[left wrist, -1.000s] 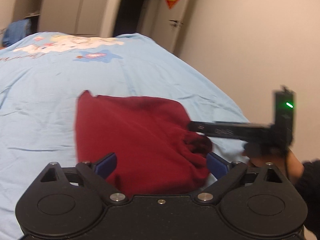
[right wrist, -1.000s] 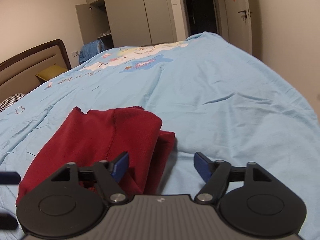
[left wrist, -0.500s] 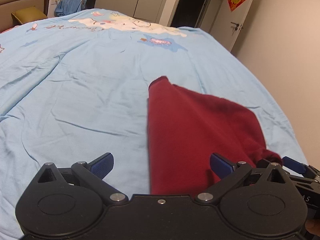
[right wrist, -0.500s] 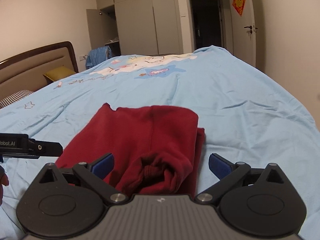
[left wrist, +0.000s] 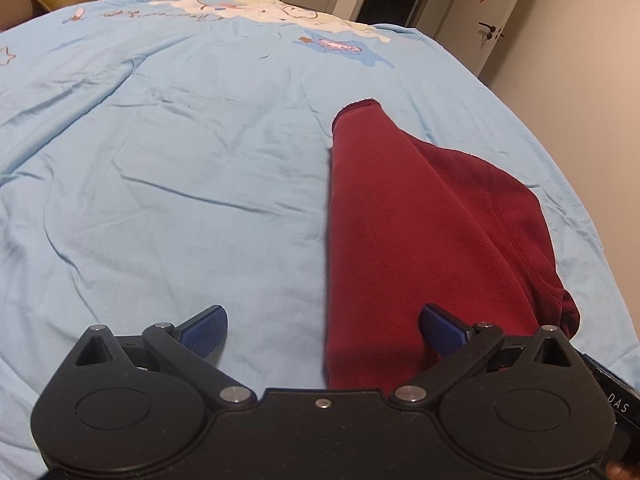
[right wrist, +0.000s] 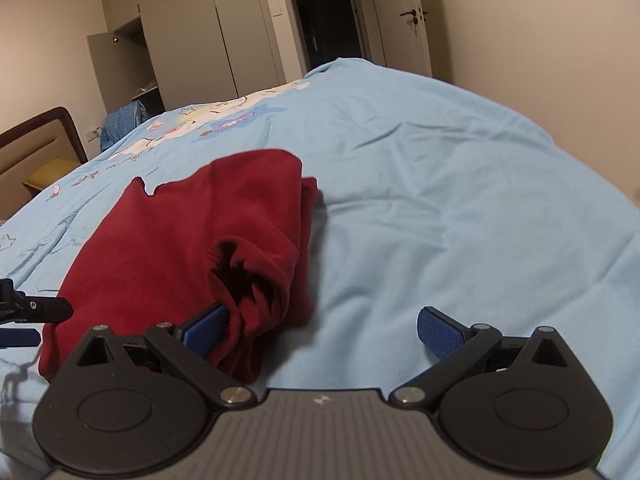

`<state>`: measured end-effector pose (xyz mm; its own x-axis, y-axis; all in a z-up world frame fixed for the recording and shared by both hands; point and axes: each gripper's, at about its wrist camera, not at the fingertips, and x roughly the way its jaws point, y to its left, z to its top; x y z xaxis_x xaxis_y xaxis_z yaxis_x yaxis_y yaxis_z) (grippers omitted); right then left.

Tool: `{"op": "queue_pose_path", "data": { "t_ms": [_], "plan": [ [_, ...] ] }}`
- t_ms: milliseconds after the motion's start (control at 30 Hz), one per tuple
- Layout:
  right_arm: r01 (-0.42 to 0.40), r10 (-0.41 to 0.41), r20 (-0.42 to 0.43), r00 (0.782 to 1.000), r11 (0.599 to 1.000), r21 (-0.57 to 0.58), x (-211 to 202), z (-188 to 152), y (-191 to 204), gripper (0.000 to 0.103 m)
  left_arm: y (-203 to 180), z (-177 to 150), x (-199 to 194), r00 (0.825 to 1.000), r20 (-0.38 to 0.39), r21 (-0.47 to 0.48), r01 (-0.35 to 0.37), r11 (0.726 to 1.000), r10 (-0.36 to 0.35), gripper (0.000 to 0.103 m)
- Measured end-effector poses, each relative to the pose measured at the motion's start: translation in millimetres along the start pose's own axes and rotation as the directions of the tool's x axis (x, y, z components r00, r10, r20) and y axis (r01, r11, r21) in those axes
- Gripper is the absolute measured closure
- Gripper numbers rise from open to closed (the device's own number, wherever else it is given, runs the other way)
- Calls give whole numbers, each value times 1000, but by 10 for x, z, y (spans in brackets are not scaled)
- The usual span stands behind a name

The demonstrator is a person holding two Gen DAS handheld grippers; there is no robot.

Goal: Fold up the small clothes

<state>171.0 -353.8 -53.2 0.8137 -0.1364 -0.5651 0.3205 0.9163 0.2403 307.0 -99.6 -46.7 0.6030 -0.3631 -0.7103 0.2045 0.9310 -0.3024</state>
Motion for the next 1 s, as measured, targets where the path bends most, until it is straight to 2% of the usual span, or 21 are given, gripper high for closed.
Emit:
{"op": "queue_pose_path", "data": {
  "t_ms": [167,367,633,767,1000],
  "plan": [
    [-32,32,45,998,999,3,-81,101,11,0,-44,52,-32,1000,12,28,-9,1000,9,1],
    [-44,43,104,994,999,9,6,437,24,0,-99,118,-2,1000,28,41,-6,999,5,1],
    [3,-3,60,998,1000,1,615,779,56,0,-46,113,65,1000,6,30,7,1000,-7,1],
    [83,-81,50,995,996,-39,861,824,50,0,-34,116,82,1000,1,25,14,1000,-14,1],
    [113,-112,22,993,993,-34,990,690,-96,0,-22,109,111,1000,-2,23,17,1000,-17,1]
  ]
}}
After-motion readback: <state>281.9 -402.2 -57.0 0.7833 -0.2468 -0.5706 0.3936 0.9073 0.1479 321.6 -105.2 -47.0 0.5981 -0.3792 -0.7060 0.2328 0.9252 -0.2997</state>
